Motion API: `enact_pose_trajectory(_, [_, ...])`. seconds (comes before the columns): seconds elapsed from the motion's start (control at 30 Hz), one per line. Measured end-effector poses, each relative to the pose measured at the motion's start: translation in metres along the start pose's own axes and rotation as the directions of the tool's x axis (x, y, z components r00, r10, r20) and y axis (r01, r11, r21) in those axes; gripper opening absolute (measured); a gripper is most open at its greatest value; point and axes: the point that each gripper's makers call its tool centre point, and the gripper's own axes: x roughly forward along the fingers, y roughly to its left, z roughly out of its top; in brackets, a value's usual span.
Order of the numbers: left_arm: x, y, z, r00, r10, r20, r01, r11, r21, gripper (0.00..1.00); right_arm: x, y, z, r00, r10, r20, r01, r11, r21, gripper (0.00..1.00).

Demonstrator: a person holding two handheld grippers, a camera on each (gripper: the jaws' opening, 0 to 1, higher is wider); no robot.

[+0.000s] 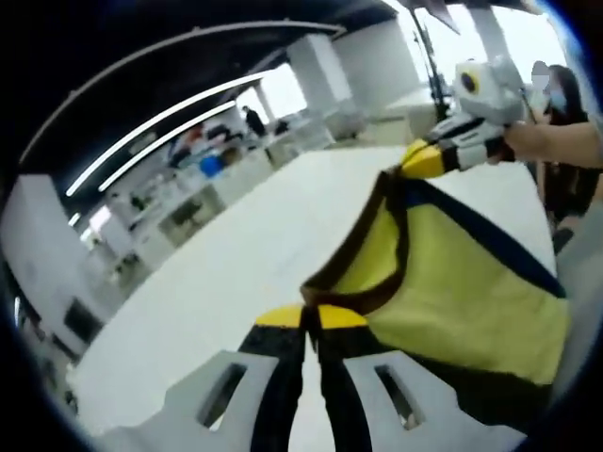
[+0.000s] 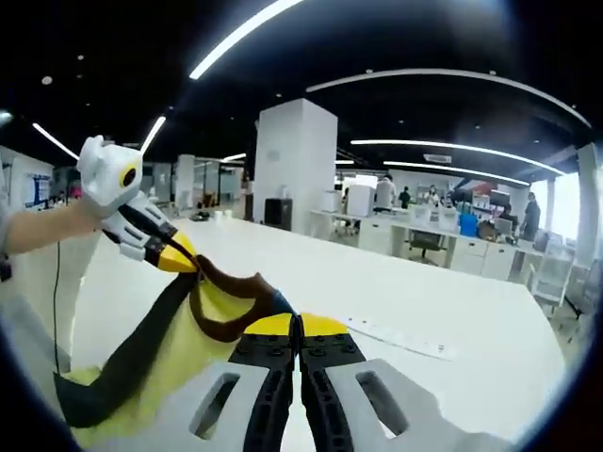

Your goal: Fold the garment on the visible template until the final outline fits inside the template.

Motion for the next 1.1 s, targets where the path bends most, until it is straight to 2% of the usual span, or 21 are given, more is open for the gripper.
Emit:
enact_pose_trajectory(0.17, [0.016,0.002,-0.009,1.0,-0.017,-0.017,0.017,1.0,-0.003,0.0,0.01,-0.006,-0.011,1.0,-0.006,-0.015,0.006,1.0,0.01,0.01])
enact_pose_trajectory(0.2, [0.024,0.0,-0.013,0.999,-0.043,-0.024,0.044,0.999,0.024,0.0,0.014,-0.007,-0.016,1.0,-0.006,-0.024,0.006,1.0,0.012,0.01])
enact_pose_trajectory(0.27, [0.035,0.002,-0.025,0.997,-0.038,-0.065,0.04,0.999,0.031,0.0,0.021,-0.009,-0.024,0.999,-0.005,-0.041,0.005,1.0,0.002,0.01])
enact_pose_trajectory(0.57, [0.069,0.004,-0.047,0.993,-0.066,-0.096,0.064,0.998,-0.022,0.0,0.046,-0.022,-0.053,0.996,-0.012,-0.091,0.013,1.0,0.005,0.01])
enact_pose_trajectory(0.77, [0.084,0.003,-0.05,0.991,-0.076,-0.109,0.074,0.997,-0.028,0.0,0.063,-0.041,-0.073,0.991,-0.039,-0.129,0.041,0.999,0.014,0.01])
enact_pose_trajectory(0.93, [0.109,0.013,-0.061,0.989,-0.086,-0.119,0.08,0.995,-0.056,0.0,0.076,-0.056,-0.085,0.986,-0.055,-0.155,0.057,0.998,0.011,0.01])
enact_pose_trajectory(1.1, [0.132,0.022,-0.066,0.99,-0.08,-0.112,0.072,0.995,-0.073,0.0,0.091,-0.072,-0.109,0.974,-0.09,-0.208,0.093,0.996,0.003,0.01])
